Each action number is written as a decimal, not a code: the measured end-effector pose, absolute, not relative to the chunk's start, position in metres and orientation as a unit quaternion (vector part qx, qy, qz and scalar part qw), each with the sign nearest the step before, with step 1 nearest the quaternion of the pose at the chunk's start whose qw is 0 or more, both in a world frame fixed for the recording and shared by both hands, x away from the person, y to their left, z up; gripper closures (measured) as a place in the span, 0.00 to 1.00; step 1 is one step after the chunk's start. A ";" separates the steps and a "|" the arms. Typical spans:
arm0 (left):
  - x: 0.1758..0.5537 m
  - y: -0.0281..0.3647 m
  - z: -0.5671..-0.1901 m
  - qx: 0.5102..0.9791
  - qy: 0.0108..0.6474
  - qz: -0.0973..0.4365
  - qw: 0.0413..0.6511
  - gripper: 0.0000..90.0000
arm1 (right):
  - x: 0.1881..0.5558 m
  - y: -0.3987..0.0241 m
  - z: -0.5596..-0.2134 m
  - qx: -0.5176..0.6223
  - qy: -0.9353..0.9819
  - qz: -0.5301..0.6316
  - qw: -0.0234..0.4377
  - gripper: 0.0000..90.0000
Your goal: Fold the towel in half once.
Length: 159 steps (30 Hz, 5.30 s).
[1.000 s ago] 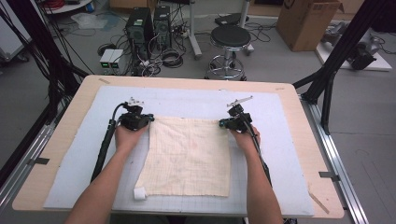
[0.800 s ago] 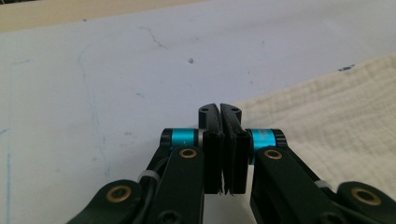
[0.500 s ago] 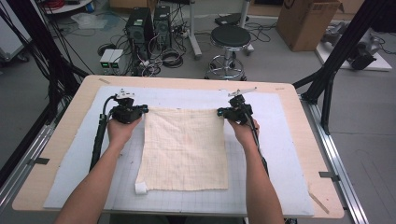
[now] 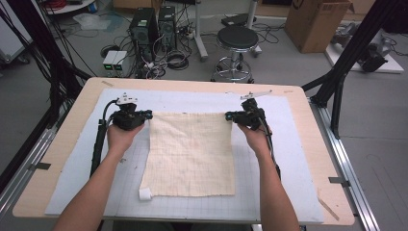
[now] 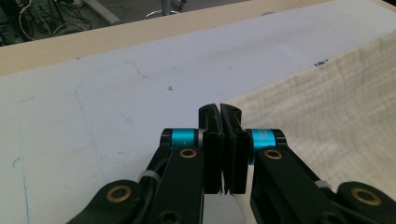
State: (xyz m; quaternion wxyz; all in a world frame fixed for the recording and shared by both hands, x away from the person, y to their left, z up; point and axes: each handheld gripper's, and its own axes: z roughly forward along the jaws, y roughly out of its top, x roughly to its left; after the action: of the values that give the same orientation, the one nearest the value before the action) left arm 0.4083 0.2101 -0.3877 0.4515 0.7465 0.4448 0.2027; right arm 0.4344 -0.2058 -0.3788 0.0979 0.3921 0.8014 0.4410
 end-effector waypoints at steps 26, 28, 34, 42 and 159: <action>0.375 0.217 -0.380 0.745 0.420 0.174 0.488 0.97 | 0.404 -0.217 -0.376 0.376 0.792 0.476 0.077 0.93; 0.373 0.217 -0.380 0.745 0.417 0.170 0.491 0.97 | 0.402 -0.218 -0.374 0.374 0.791 0.478 0.076 0.93; 0.366 0.220 -0.385 0.742 0.419 0.166 0.496 0.97 | 0.398 -0.217 -0.370 0.363 0.791 0.486 0.076 0.93; 0.352 0.222 -0.386 0.751 0.404 0.167 0.495 0.97 | 0.389 -0.215 -0.365 0.350 0.796 0.489 0.075 0.93; 0.231 0.223 -0.438 0.824 0.294 0.083 0.478 0.77 | 0.258 -0.223 -0.436 0.263 0.844 0.468 -0.013 0.72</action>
State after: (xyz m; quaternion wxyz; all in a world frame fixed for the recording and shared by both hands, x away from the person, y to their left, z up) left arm 0.2310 0.2227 -0.4375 0.4779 0.8238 0.2936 0.0826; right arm 0.2582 -0.2232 -0.4365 -0.0128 0.2630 0.8439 0.4675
